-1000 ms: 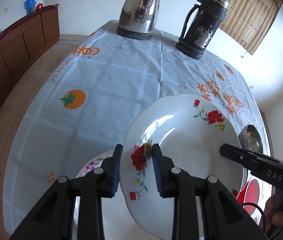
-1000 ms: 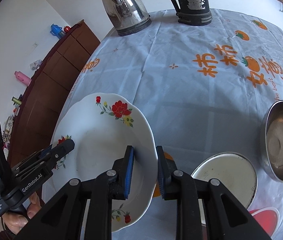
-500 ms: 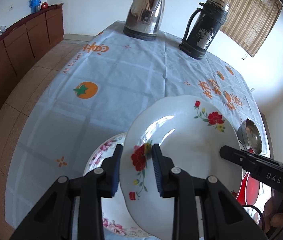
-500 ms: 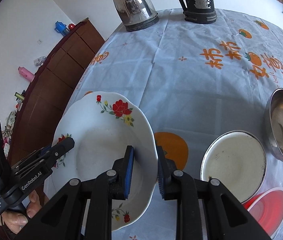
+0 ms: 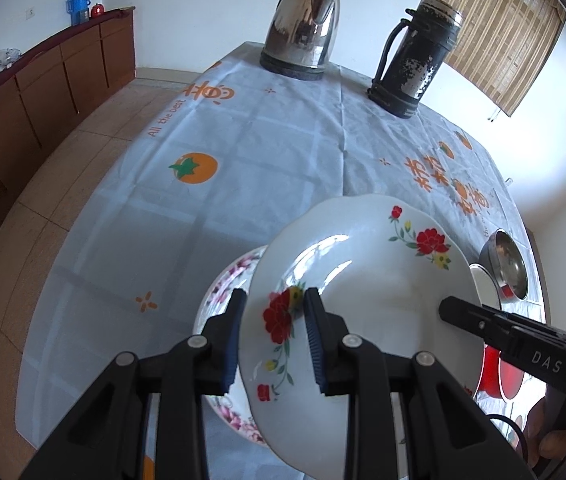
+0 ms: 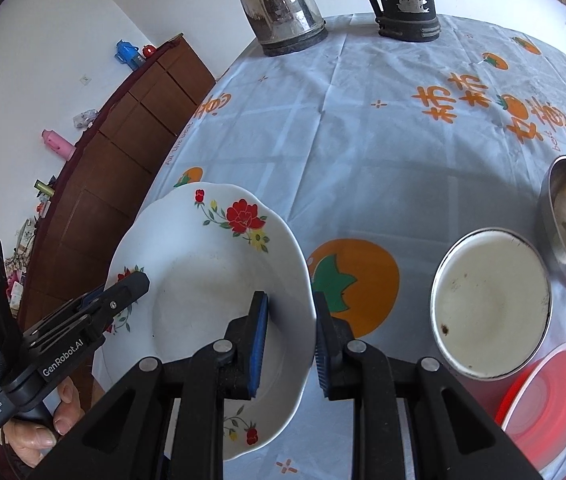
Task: Organize plates and bowls
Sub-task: 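Move the held red-flower plate over the pink-rimmed plate stack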
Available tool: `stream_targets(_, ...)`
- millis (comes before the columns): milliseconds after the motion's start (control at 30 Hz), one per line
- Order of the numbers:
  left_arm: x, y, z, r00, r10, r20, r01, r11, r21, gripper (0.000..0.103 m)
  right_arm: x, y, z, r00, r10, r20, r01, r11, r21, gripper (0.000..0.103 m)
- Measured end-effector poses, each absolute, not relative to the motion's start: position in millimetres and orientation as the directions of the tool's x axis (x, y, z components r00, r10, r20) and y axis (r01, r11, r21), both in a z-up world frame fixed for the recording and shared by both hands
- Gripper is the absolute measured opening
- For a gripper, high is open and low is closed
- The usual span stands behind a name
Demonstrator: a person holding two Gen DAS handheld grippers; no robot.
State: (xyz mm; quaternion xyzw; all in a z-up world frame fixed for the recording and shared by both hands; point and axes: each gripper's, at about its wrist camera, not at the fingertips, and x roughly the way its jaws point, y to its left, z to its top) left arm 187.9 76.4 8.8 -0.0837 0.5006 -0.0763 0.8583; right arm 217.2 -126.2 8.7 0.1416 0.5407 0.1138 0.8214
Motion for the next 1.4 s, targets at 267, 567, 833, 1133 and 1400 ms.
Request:
stream_targets(267,179.1,86.0,6.1,0.489,-0.205,-0.848,0.039,0.976,-0.213,0.027,206.9,-116.5,6.3,0.386,0.35,-0.854,-0.046,0.931,0.361,0.024)
stream_targets(567,174.3,92.8,-8.0,0.48,-0.181,-0.858,0.025,0.981,-0.193,0.028,203.4,-107.7,-11.4,0.364,0.363,-0.858,-0.039,0.926,0.375,0.024)
stream_targets(833,177.2,92.6,-28.5,0.459,-0.167,-0.873,0.016,0.984,-0.179,0.029,205.8,-104.2,-32.3,0.349,0.357,-0.867,-0.024,0.928,0.372,0.024)
stream_targets(1133,180.5,89.1,-36.3,0.457,-0.159,-0.875,0.016,0.985,-0.171,0.03,206.3,-100.3,-33.5,0.378,0.306,-0.874,-0.037,0.948,0.316,0.024)
stream_targets(1400,183.5,83.0,-43.1,0.468,-0.139,-0.873,0.034,0.99,-0.139,0.029,205.6,-103.4,-46.0,0.408,0.299,-0.863,-0.042,0.95,0.309,0.025)
